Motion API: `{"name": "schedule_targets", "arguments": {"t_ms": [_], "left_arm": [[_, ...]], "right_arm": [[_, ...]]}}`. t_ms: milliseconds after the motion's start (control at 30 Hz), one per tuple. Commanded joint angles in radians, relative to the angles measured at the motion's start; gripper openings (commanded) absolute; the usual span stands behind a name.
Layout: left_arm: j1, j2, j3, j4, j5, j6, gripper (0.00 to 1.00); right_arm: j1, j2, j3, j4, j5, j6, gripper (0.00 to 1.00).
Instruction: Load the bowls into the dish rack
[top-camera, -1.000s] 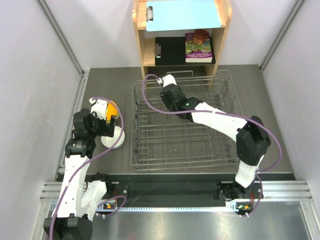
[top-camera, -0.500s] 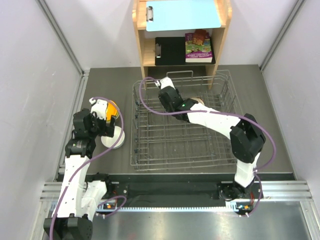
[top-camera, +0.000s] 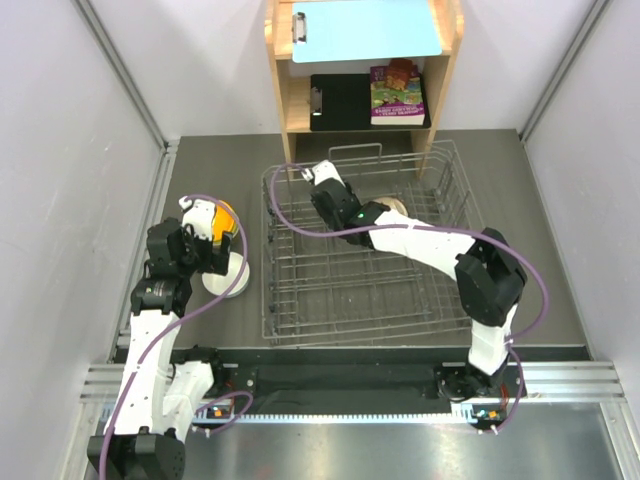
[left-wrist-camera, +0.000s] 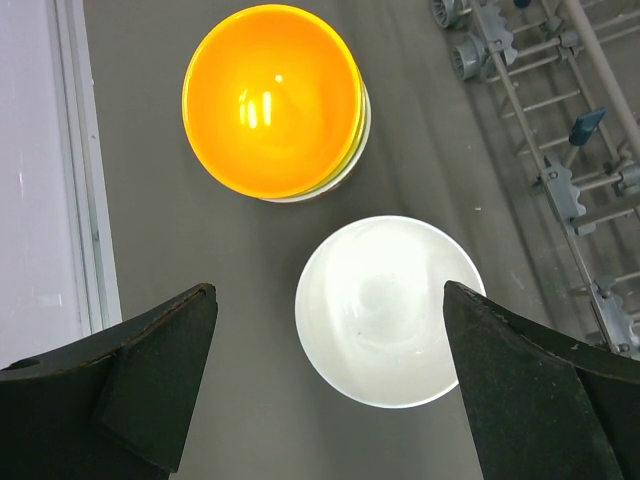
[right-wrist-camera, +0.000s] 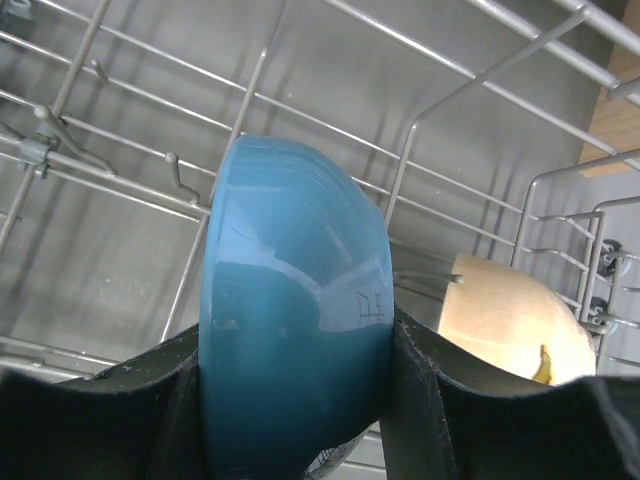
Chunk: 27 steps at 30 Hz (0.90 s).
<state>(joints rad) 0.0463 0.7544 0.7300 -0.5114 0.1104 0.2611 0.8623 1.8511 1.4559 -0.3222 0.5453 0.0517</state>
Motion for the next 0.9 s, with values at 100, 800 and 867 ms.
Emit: {"name": "schedule_targets", "arguments": {"t_ms": [100, 800, 867], "left_arm": [[0.007, -0.018, 0.003, 0.011, -0.003, -0.011, 0.99], [0.006, 0.011, -0.006, 0.019, 0.003, 0.016, 0.99], [0.006, 0.037, -0.02, 0.031, 0.0, 0.027, 0.99]], "right_arm": [[0.066, 0.033, 0.063, 0.012, -0.027, -0.022, 0.41], [0.076, -0.007, 0.165, -0.044, -0.047, -0.091, 0.83], [0.076, -0.026, 0.175, -0.043, -0.038, -0.096, 0.83]]}}
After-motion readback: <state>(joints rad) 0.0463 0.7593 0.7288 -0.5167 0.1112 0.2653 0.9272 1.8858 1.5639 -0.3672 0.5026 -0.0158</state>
